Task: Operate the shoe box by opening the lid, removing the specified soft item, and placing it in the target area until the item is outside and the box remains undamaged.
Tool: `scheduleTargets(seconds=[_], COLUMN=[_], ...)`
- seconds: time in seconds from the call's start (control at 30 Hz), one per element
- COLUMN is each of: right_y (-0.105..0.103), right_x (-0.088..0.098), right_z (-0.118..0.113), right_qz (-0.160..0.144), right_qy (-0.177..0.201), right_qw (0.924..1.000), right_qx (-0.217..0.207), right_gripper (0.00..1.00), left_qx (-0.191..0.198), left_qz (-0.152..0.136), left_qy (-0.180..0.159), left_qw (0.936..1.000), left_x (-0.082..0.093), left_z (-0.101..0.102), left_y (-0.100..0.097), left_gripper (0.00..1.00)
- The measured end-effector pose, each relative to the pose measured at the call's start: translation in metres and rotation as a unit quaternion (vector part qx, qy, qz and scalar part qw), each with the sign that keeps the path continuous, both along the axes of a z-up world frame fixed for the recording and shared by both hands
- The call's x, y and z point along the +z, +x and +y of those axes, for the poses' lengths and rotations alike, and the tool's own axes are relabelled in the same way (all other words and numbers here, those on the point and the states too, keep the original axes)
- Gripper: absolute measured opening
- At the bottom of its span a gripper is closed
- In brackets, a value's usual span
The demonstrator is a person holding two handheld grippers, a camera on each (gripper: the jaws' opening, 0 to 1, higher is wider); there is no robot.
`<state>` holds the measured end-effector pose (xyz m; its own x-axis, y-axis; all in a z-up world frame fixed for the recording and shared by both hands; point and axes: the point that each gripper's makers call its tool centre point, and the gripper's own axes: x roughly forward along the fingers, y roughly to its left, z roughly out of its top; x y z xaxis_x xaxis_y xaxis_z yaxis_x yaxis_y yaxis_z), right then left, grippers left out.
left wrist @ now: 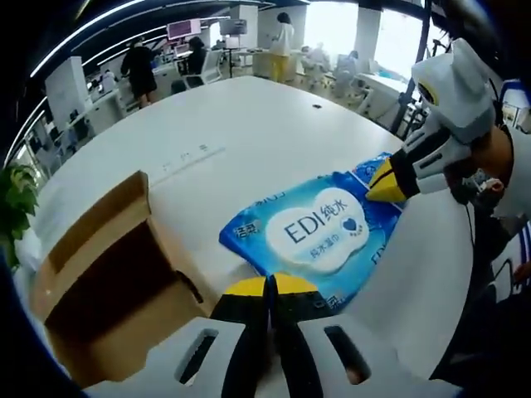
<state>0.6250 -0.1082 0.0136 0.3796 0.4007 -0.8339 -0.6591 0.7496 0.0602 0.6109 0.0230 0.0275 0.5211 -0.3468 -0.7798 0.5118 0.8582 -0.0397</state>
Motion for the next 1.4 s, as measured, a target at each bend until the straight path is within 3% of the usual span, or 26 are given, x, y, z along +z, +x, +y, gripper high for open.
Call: scheduleTargets(seconds=[0.4,0.47,0.73,1.2,1.4], right_y=[0.007,0.007,0.008,0.011,0.008], right_x=[-0.008,-0.010,-0.014,-0.016,-0.017], right_z=[-0.001,-0.002,-0.009,-0.009,-0.010], right_qz=[0.000,0.001,0.001,0.012,0.022], right_qy=[-0.008,-0.011,-0.013,-0.010,-0.012], right_qw=[1.0000,0.9999,0.9999,0.9998,0.9995], right_qx=[-0.002,-0.003,-0.010,-0.015,-0.017], right_gripper=[0.00,0.00,0.00,0.00,0.00], left_qx=[-0.005,-0.009,-0.022,-0.053,-0.059], left_qz=[0.016,0.004,0.003,0.046,0.058], left_qy=[0.020,0.022,0.034,0.093,0.102], left_qw=[0.9997,0.9997,0.9992,0.9933,0.9914], left_x=[-0.019,-0.016,-0.019,-0.032,-0.034], left_z=[-0.001,-0.002,-0.006,-0.009,-0.008], left_y=[-0.001,0.002,0.005,0.006,0.002], left_gripper=[0.00,0.00,0.00,0.00,0.00])
